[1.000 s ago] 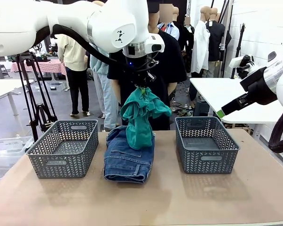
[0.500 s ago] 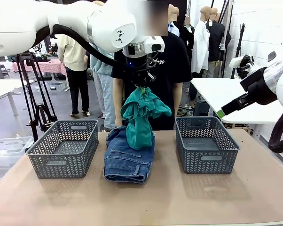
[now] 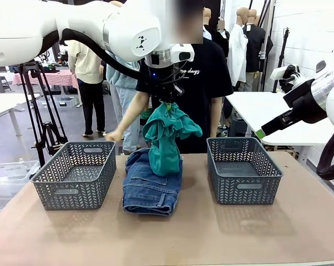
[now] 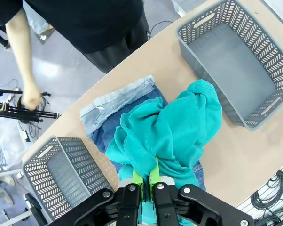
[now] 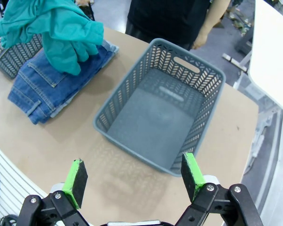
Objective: Sort the tops and bottoms.
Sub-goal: Sort the clothes according to human instructions.
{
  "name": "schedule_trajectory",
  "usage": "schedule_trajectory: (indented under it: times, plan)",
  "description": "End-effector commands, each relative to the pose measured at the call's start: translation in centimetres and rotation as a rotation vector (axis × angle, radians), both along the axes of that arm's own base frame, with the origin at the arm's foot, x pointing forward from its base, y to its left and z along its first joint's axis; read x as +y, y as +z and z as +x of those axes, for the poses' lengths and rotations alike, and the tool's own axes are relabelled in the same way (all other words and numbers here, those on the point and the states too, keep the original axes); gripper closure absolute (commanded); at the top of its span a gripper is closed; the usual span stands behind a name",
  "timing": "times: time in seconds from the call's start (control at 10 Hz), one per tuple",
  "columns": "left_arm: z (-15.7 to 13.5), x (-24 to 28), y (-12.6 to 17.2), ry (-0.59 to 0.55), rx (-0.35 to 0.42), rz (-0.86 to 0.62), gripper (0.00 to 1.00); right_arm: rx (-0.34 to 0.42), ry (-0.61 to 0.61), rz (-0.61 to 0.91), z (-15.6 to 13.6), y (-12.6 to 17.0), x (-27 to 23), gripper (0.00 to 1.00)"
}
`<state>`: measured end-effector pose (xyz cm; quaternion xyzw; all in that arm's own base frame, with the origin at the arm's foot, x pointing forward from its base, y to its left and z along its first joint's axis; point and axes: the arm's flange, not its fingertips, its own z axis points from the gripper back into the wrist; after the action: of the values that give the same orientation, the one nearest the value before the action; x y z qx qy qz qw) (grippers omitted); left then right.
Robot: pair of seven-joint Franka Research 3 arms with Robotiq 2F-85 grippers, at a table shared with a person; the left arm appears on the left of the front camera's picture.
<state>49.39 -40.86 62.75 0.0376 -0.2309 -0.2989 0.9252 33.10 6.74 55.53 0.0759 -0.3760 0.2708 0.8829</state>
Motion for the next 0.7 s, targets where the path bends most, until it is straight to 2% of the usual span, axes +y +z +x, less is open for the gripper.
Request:
schedule_trajectory:
  times: [0.0, 0.6]
  plan:
    - [-0.18, 0.26, 0.45, 0.006, 0.006, -0.013, 1.0, 0.005, 0.003, 0.012, 0.04, -0.06, 0.0, 0.0]
    - [-0.18, 0.26, 0.45, 0.006, 0.006, -0.013, 1.0, 0.005, 0.003, 0.012, 0.04, -0.06, 0.0, 0.0]
